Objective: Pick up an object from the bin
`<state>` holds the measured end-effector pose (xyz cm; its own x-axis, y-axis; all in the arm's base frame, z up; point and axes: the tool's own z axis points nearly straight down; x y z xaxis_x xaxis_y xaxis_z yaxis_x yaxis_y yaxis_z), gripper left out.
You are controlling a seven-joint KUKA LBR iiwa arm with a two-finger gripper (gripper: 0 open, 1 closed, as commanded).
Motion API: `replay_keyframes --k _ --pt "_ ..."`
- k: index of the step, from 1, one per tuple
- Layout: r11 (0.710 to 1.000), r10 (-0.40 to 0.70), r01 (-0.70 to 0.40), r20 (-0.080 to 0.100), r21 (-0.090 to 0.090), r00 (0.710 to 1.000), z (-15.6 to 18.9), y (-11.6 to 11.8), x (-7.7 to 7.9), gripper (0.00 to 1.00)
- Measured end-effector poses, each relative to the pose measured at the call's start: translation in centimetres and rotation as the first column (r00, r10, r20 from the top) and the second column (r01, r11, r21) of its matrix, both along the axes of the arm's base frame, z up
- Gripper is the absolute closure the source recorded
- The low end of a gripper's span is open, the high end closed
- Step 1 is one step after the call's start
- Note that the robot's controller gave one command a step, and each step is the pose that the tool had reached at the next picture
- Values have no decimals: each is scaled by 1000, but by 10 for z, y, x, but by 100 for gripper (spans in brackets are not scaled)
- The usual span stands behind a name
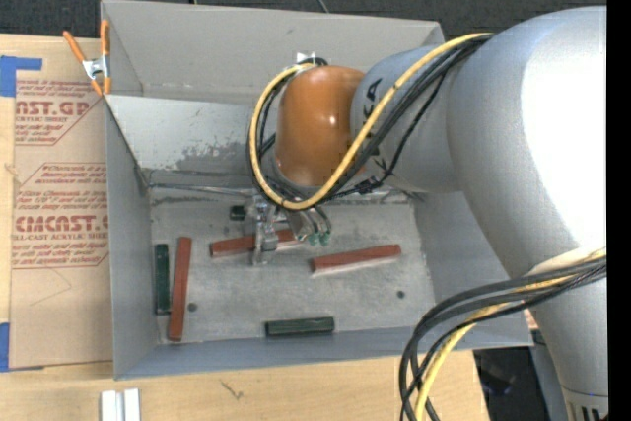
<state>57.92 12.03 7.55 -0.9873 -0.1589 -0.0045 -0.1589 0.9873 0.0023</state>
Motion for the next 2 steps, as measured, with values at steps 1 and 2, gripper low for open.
replay_keyframes --k 1,2 --pt "1000 0 0 0 0 1000 0 0 0 100" --pt "999 40 -40 8 -1 999 185 6 4 100"
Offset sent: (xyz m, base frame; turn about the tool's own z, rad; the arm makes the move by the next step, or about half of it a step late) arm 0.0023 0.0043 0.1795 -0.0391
